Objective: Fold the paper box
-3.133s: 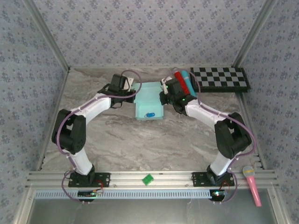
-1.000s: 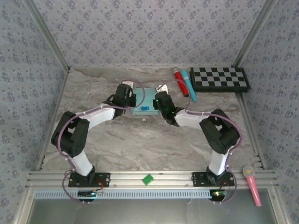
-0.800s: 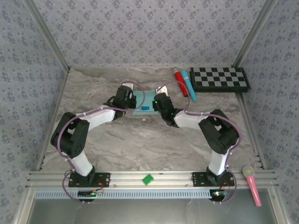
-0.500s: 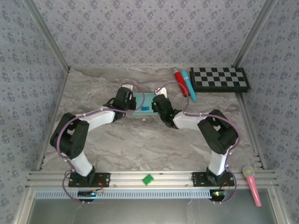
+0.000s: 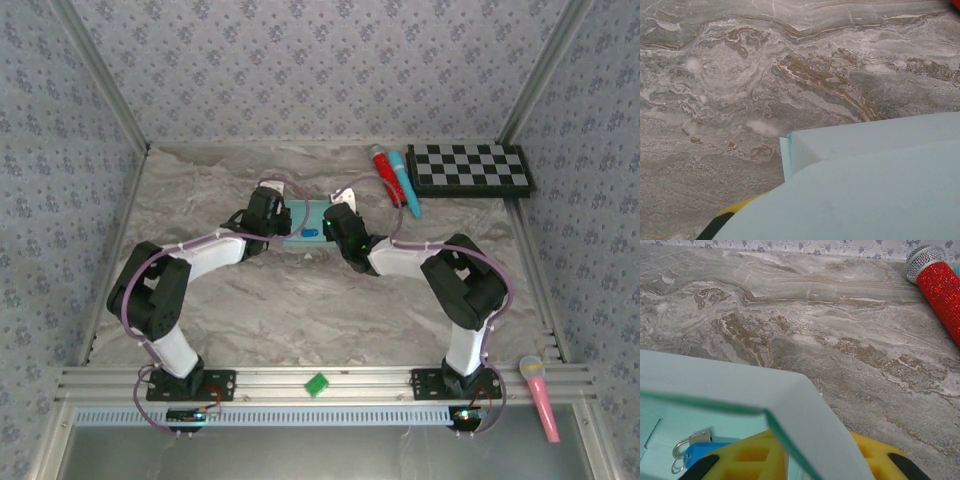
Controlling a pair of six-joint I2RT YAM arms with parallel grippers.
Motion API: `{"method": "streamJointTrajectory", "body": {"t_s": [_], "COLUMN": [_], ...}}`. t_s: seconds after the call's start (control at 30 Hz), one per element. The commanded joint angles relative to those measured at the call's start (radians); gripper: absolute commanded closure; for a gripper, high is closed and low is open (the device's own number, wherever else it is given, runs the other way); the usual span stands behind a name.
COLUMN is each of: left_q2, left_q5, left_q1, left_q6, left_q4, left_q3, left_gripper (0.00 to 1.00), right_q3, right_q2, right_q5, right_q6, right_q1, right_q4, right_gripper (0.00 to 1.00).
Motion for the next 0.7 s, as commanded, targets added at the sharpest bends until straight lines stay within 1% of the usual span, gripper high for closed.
{"method": "streamJointTrajectory", "body": {"t_s": [0.0, 0.33, 0.57, 0.67], "left_q2": [-0.028, -0.025, -0.018, -0.017], "left_q5": [0.009, 0.012, 0.014, 0.015], "left_q1": [-0.009, -0.009, -0.008, -0.009], "left_q6": [-0.013, -0.013, -0.011, -0.011], "left_q4": [-0.022, -0.022, -0.023, -0.023], "left_q3": [0.003, 0.008, 0.016, 0.019], "left_gripper": [0.87, 0.87, 0.87, 0.87], "right_q3": [0.038, 0.071, 0.085, 0.091], "right_q2": [0.015, 0.019, 0.022, 0.026], "right_q5": [-0.002, -0.033, -0.047, -0.055], "right_q6": [0.030, 0.041, 0.055, 0.062], "right_q1": [0.010, 0.014, 0.013, 0.013], "right_q4": [-0.029, -0.061, -0.072, -0.074], "right_gripper": [0.76, 0.72, 0.72, 0.74]}}
